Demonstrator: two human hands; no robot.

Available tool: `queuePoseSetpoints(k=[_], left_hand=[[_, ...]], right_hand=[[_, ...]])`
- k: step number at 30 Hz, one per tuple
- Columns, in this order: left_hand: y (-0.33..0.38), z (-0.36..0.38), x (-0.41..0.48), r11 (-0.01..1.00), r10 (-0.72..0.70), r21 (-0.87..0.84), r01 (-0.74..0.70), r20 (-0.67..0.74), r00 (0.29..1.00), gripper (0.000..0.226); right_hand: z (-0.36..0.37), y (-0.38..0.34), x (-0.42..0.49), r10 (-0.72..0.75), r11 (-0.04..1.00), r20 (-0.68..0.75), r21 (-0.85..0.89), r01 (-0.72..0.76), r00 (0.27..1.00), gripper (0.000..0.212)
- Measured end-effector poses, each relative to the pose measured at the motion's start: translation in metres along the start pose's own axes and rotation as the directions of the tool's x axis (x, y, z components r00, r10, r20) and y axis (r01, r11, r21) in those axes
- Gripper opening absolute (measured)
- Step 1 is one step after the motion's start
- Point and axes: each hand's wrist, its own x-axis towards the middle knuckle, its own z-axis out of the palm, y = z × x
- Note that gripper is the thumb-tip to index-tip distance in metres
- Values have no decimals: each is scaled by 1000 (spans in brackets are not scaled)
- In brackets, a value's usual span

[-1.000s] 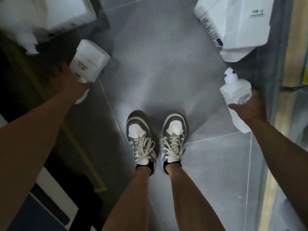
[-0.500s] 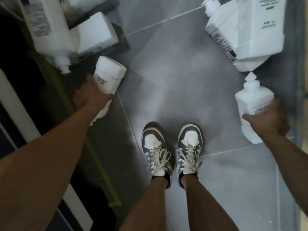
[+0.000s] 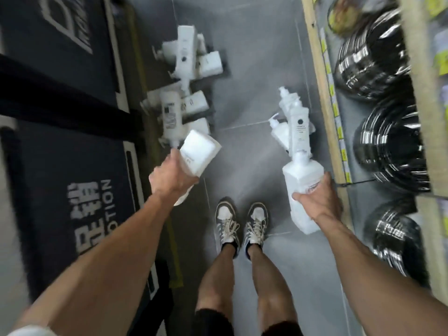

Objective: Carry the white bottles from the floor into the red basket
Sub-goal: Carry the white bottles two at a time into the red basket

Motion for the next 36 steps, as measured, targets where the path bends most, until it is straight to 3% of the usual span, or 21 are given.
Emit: queuePoseSetpoints(k=[5, 12, 17, 21, 31, 36], left_hand=[[6, -123, -104, 995, -11, -101, 3, -77, 997, 73], [-9, -228, -199, 991, 62, -112, -77, -132, 989, 69], [-29, -285, -239, 988, 112, -87, -131, -195, 974, 63], [-57, -298, -267, 985, 111, -108, -138, -226, 968, 63], [-144, -302, -326, 971, -116, -231, 53, -266, 957, 61], [-179, -291, -357, 902, -347, -358, 240, -272, 898, 75]], right_hand=[[-109, -76, -101, -112, 993, 8, -34, 112, 994, 79], [-206, -148, -215, -327, 928, 33, -179, 328, 944, 84], [-240, -181, -277, -564, 722, 148, -390, 572, 812, 85], [-246, -194, -305, -631, 625, 189, -450, 638, 752, 84], [-227, -252, -362, -732, 412, 316, -500, 762, 604, 69], [-210, -285, -378, -770, 181, 453, -522, 833, 450, 70]])
